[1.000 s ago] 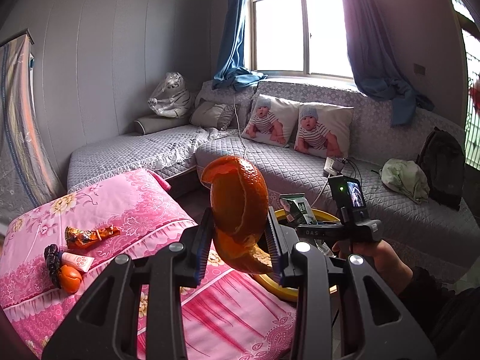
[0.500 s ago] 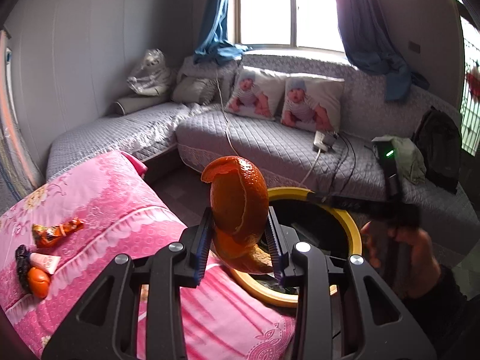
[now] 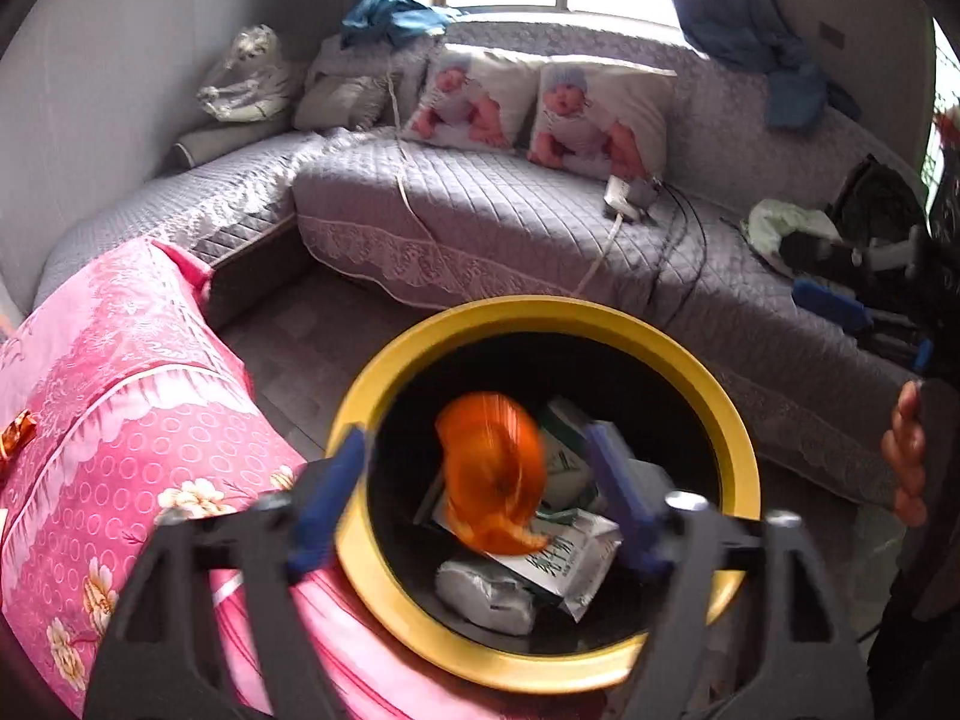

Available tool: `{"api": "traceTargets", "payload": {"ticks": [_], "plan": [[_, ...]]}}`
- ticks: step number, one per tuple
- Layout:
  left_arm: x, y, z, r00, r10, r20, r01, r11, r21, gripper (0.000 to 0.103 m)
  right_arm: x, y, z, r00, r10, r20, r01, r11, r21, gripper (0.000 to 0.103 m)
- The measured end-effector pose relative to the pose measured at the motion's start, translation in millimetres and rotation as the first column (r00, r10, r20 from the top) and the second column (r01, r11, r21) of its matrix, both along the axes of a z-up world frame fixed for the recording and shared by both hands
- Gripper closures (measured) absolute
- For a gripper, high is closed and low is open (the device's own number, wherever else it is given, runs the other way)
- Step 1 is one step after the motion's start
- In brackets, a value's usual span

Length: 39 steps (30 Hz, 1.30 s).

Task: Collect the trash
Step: 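Open the left gripper over the bin to drop the orange peel, then grasp the black plastic bag with the right gripper and lift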

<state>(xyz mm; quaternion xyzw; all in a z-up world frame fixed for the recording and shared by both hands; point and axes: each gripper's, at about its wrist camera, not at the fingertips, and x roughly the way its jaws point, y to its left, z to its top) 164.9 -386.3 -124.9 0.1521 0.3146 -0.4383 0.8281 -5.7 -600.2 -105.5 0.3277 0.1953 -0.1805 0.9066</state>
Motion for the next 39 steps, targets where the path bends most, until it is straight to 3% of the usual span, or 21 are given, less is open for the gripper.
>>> {"api": "traceTargets", "payload": {"ticks": [7, 14, 18, 20, 21, 23, 25, 26, 27, 32, 34, 36, 39], "plan": [[20, 46, 23, 0.987, 0.153, 0.051, -0.149, 0.987, -0.066, 0.011, 16, 12, -5, 0.999, 0.053, -0.008, -0.053, 0.998, 0.020, 0.026], [51, 129, 55, 0.943, 0.324, 0.079, -0.310, 0.939, -0.153, 0.010, 52, 53, 2, 0.981, 0.191, -0.017, -0.191, 0.982, -0.005, 0.026], [68, 199, 64, 0.892, 0.444, 0.085, -0.423, 0.885, -0.194, 0.010, 80, 89, 12, 0.952, 0.305, -0.034, -0.307, 0.951, -0.046, 0.026], [72, 236, 68, 0.854, 0.512, 0.089, -0.486, 0.848, -0.211, 0.010, 98, 115, 19, 0.924, 0.377, -0.058, -0.381, 0.921, -0.083, 0.026], [73, 265, 70, 0.824, 0.559, 0.091, -0.529, 0.817, -0.229, 0.010, 106, 128, 21, 0.910, 0.408, -0.071, -0.414, 0.905, -0.102, 0.026], [70, 305, 72, 0.778, 0.622, 0.088, -0.585, 0.768, -0.260, 0.010, 131, 163, 28, 0.859, 0.502, -0.097, -0.511, 0.849, -0.130, 0.026], [61, 354, 72, 0.701, 0.708, 0.088, -0.661, 0.691, -0.293, 0.009, 156, 201, 34, 0.799, 0.590, -0.118, -0.602, 0.786, -0.145, 0.026], [58, 373, 73, 0.674, 0.734, 0.085, -0.684, 0.663, -0.304, 0.009, 170, 223, 38, 0.756, 0.641, -0.135, -0.655, 0.740, -0.151, 0.026], [50, 398, 72, 0.630, 0.773, 0.075, -0.719, 0.618, -0.319, 0.009, 185, 247, 41, 0.713, 0.685, -0.150, -0.701, 0.695, -0.161, 0.026], [20, 472, 64, 0.486, 0.874, 0.011, -0.814, 0.457, -0.359, 0.009, 250, 372, 54, 0.539, 0.802, -0.258, -0.838, 0.479, -0.261, 0.026], [11, 494, 61, 0.451, 0.892, -0.024, -0.831, 0.410, -0.377, 0.009, 278, 423, 54, 0.461, 0.831, -0.312, -0.881, 0.385, -0.275, 0.026], [3, 507, 59, 0.416, 0.909, -0.032, -0.846, 0.374, -0.380, 0.009, 303, 468, 48, 0.415, 0.827, -0.379, -0.903, 0.323, -0.285, 0.027], [-2, 516, 58, 0.423, 0.905, -0.051, -0.844, 0.372, -0.387, 0.009, 337, 522, 37, 0.385, 0.794, -0.470, -0.917, 0.270, -0.294, 0.027]]}}
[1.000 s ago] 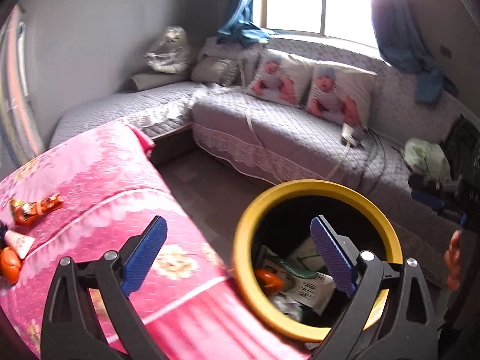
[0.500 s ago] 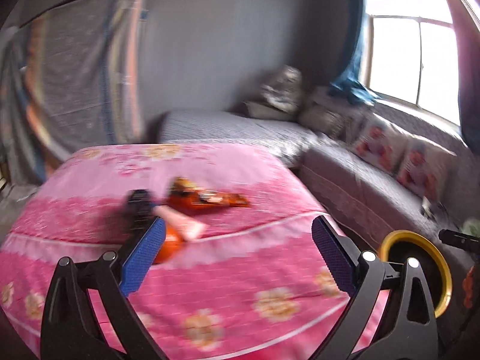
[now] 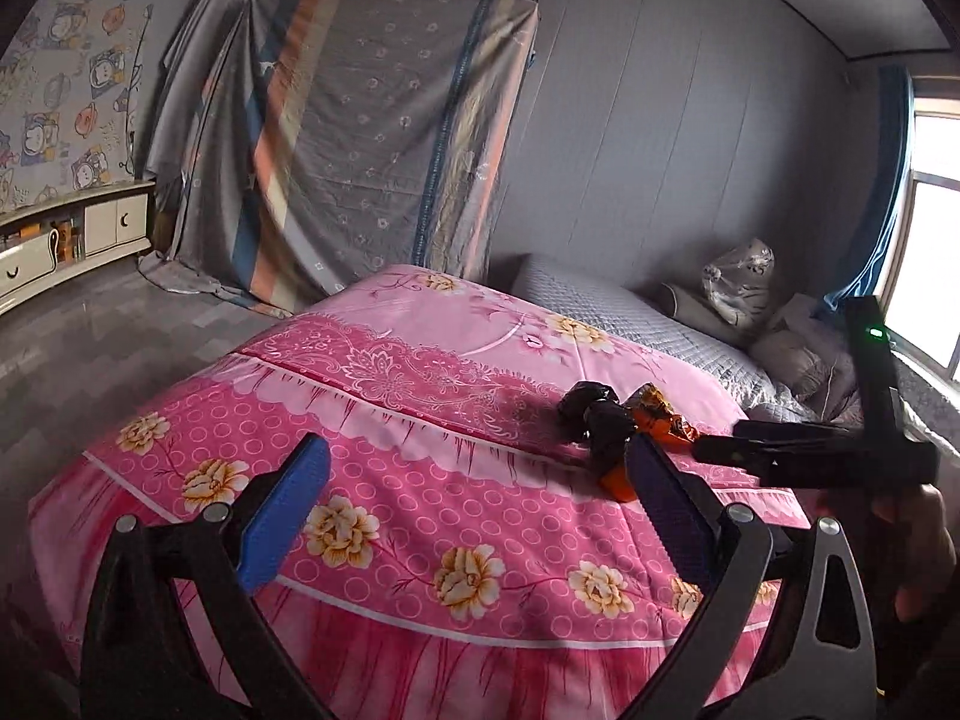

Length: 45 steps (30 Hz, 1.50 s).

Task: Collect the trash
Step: 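Grasp the black plastic bag with the right gripper and lift, then grasp the whole orange with the left gripper and lift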

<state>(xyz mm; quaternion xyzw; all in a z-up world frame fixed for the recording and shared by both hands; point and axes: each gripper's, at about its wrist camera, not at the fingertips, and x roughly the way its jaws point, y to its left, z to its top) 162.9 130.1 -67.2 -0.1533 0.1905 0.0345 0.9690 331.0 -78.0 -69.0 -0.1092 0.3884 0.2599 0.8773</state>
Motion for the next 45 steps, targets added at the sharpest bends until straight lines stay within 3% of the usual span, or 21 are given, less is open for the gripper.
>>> {"api": "traceTargets", "payload": {"ticks": [7, 10, 12, 13, 18, 21, 27, 32, 39, 45], "plan": [[0, 16, -14, 1.000, -0.006, -0.022, 0.005, 1.000, -0.025, 0.009, 65, 57, -37, 0.997, -0.073, -0.036, 0.064, 0.978, -0.198, 0.031], [5, 19, -20, 0.999, -0.013, -0.045, 0.011, 0.999, -0.038, 0.009, 77, 66, -52, 0.995, -0.090, -0.053, 0.073, 0.963, -0.259, 0.044], [7, 18, -23, 0.998, -0.018, -0.058, 0.017, 0.999, -0.032, 0.009, 83, 67, -59, 0.992, -0.105, -0.069, 0.084, 0.960, -0.266, 0.067], [8, 17, -23, 0.998, -0.024, -0.064, 0.022, 0.999, -0.027, 0.009, 85, 67, -60, 0.991, -0.116, -0.070, 0.094, 0.960, -0.265, 0.072], [17, 4, -27, 0.993, -0.061, -0.103, 0.063, 0.998, 0.011, 0.009, 82, 52, -58, 0.982, -0.087, -0.168, 0.060, 0.985, -0.161, 0.080], [27, -8, -28, 0.987, -0.098, -0.126, 0.103, 0.994, 0.039, 0.009, 72, 27, -39, 0.963, -0.026, -0.267, 0.031, 0.999, 0.015, 0.080], [58, -42, -27, 0.960, -0.211, -0.185, 0.230, 0.969, 0.088, 0.009, 41, -52, 10, 0.967, -0.026, -0.255, 0.100, 0.955, 0.279, 0.080], [97, -73, -28, 0.923, -0.291, -0.251, 0.327, 0.938, 0.117, 0.009, 6, -111, 26, 0.973, -0.065, -0.220, 0.146, 0.917, 0.371, 0.080], [154, -113, -46, 0.838, -0.402, -0.367, 0.467, 0.878, 0.104, 0.009, -34, -156, 15, 0.971, -0.092, -0.221, 0.179, 0.891, 0.417, 0.080], [188, -128, -62, 0.800, -0.420, -0.429, 0.505, 0.857, 0.102, 0.009, -58, -183, 8, 0.968, -0.110, -0.225, 0.206, 0.861, 0.466, 0.080]]}}
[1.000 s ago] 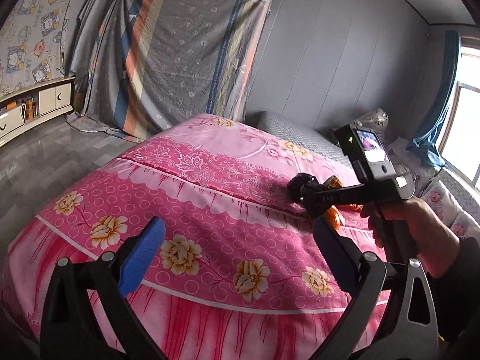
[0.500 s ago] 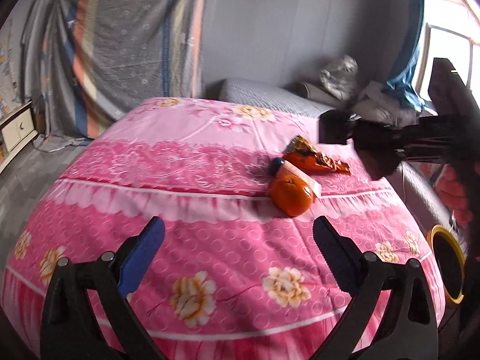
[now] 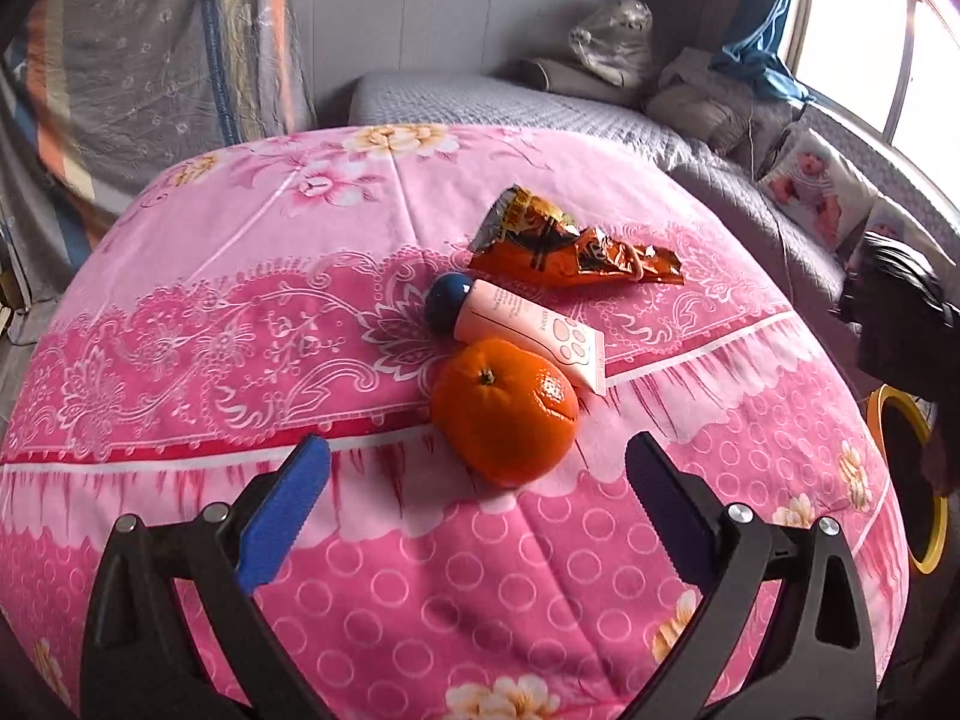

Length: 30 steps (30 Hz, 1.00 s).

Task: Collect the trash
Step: 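Grasp the whole orange with the left gripper and lift, then carry the black bag toward the bin while left carries the orange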

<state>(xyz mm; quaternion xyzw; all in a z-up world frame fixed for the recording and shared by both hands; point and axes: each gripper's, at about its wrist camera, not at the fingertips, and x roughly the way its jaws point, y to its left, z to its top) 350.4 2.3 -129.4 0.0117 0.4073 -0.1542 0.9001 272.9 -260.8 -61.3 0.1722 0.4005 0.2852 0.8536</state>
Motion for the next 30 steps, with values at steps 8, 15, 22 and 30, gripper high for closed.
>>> {"api": "traceTargets", "payload": {"ticks": [8, 15, 22, 30], "plan": [[33, 0, -20, 0.997, -0.008, -0.071, 0.007, 1.000, -0.014, 0.009, -11, -17, -4, 0.999, -0.032, -0.009, 0.033, 0.999, 0.024, 0.080], [45, -5, -30, 0.996, -0.025, -0.081, 0.024, 0.999, -0.022, 0.027, -12, -18, -9, 0.999, -0.039, -0.022, 0.039, 0.999, 0.031, 0.080], [33, -2, -25, 0.998, -0.040, -0.058, 0.040, 0.999, -0.014, 0.058, -19, -15, -8, 0.999, -0.033, -0.024, 0.034, 0.999, 0.040, 0.080], [-22, 17, 11, 0.998, -0.055, 0.036, 0.056, 0.998, -0.041, 0.064, -38, -11, 0, 1.000, 0.002, -0.004, -0.002, 0.997, 0.071, 0.080]]}}
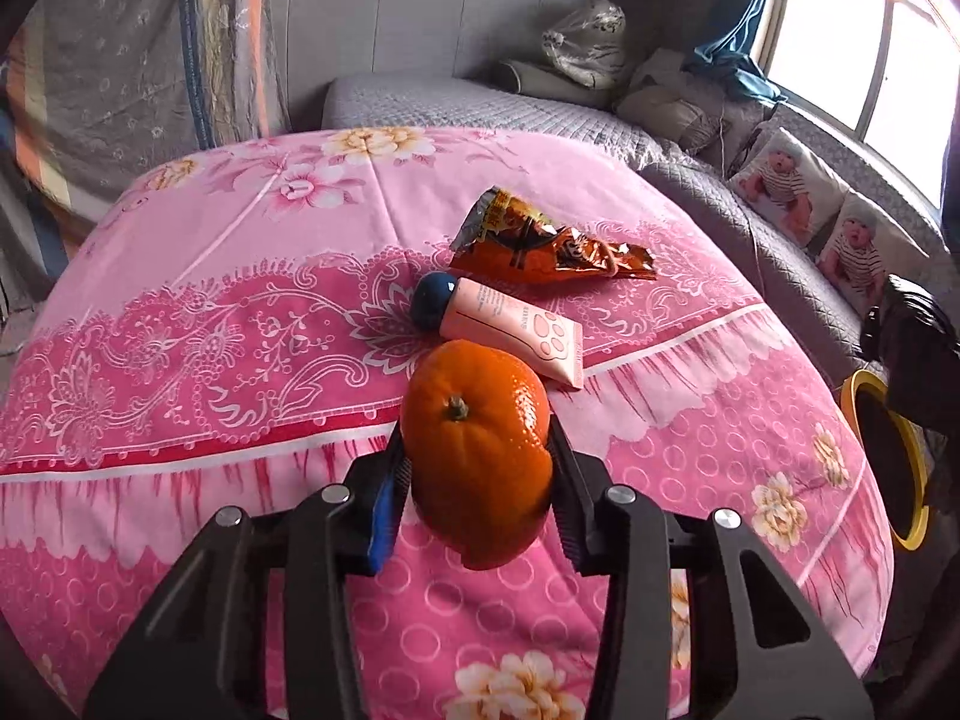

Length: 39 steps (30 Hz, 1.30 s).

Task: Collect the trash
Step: 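Carry the black bag toward the bin while left carries the orange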

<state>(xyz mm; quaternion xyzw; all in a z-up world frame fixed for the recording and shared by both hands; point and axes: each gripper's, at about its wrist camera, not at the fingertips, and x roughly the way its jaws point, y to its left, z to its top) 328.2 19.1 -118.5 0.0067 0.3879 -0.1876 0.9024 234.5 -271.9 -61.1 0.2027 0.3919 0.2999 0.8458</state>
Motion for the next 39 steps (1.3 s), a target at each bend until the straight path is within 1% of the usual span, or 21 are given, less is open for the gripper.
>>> {"api": "traceTargets", "payload": {"ticks": [3, 6, 7, 9, 12, 15, 17, 22, 28, 39], "plan": [[-35, 11, 21, 0.997, 0.016, 0.074, -0.015, 1.000, -0.019, 0.064, -9, -1, 2, 1.000, 0.006, 0.005, -0.006, 1.000, 0.012, 0.080], [-73, 17, 42, 0.985, 0.054, 0.165, -0.051, 0.998, -0.024, 0.064, -19, -2, 2, 1.000, 0.005, 0.008, -0.005, 1.000, 0.018, 0.080], [-86, 18, 49, 0.979, 0.069, 0.190, -0.063, 0.997, -0.038, 0.064, -21, -2, 2, 1.000, 0.007, 0.006, -0.007, 1.000, 0.023, 0.080], [-109, 20, 64, 0.971, 0.086, 0.225, -0.073, 0.995, -0.066, 0.064, -27, -2, 2, 1.000, 0.008, 0.004, -0.009, 1.000, 0.029, 0.080], [-139, 17, 83, 0.955, 0.115, 0.272, -0.094, 0.992, -0.089, 0.064, -35, -2, 2, 1.000, 0.012, 0.006, -0.012, 0.999, 0.037, 0.080], [-162, 8, 96, 0.941, 0.124, 0.314, -0.100, 0.991, -0.091, 0.064, -42, -3, 2, 1.000, 0.006, 0.005, -0.007, 0.999, 0.039, 0.080], [-174, 0, 104, 0.938, 0.112, 0.329, -0.084, 0.992, -0.098, 0.063, -46, -5, 1, 1.000, 0.003, 0.002, -0.003, 0.999, 0.041, 0.080], [-192, -20, 117, 0.932, 0.086, 0.351, -0.050, 0.993, -0.111, 0.063, -55, -11, 4, 1.000, -0.010, 0.007, 0.010, 0.999, 0.042, 0.080], [-210, -50, 130, 0.920, 0.025, 0.391, 0.015, 0.995, -0.100, 0.063, -66, -26, 6, 0.999, -0.039, 0.018, 0.038, 0.998, 0.050, 0.080], [-223, -95, 144, 0.894, -0.089, 0.439, 0.131, 0.989, -0.068, 0.063, -78, -66, 6, 0.991, -0.128, 0.025, 0.126, 0.990, 0.069, 0.080]]}}
